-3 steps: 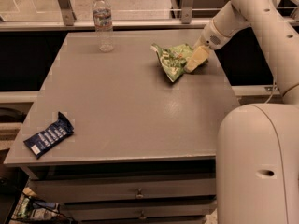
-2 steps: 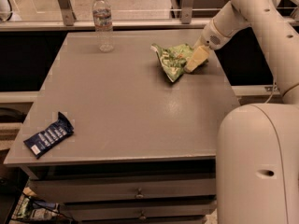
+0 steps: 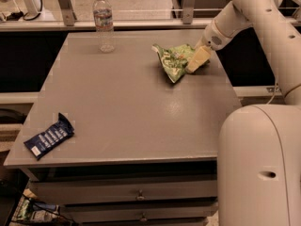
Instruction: Move green jalapeno chip bag near rxbar blueberry
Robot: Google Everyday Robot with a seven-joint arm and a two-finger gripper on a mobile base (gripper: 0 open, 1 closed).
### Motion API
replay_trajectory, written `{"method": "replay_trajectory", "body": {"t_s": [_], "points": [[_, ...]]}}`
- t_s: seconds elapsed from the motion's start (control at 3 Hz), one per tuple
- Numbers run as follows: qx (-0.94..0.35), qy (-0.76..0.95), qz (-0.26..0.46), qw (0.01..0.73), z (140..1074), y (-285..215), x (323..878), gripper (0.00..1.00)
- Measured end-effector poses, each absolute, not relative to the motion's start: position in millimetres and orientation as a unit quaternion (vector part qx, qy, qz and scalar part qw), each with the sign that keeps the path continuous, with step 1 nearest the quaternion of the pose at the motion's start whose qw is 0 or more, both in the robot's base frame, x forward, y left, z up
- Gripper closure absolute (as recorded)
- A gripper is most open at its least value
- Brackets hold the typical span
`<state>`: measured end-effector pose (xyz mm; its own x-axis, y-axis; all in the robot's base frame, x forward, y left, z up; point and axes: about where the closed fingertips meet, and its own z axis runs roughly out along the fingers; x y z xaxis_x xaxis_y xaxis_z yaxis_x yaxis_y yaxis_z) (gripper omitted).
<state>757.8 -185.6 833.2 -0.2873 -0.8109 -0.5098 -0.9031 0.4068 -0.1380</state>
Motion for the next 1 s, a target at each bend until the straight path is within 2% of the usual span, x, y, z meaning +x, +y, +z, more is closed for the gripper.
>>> {"method": "replay_trajectory", "body": {"t_s": [1.0], "points": [[-0.537, 0.797, 0.088, 0.26, 833.4, -185.6, 757.8, 1.0]]}}
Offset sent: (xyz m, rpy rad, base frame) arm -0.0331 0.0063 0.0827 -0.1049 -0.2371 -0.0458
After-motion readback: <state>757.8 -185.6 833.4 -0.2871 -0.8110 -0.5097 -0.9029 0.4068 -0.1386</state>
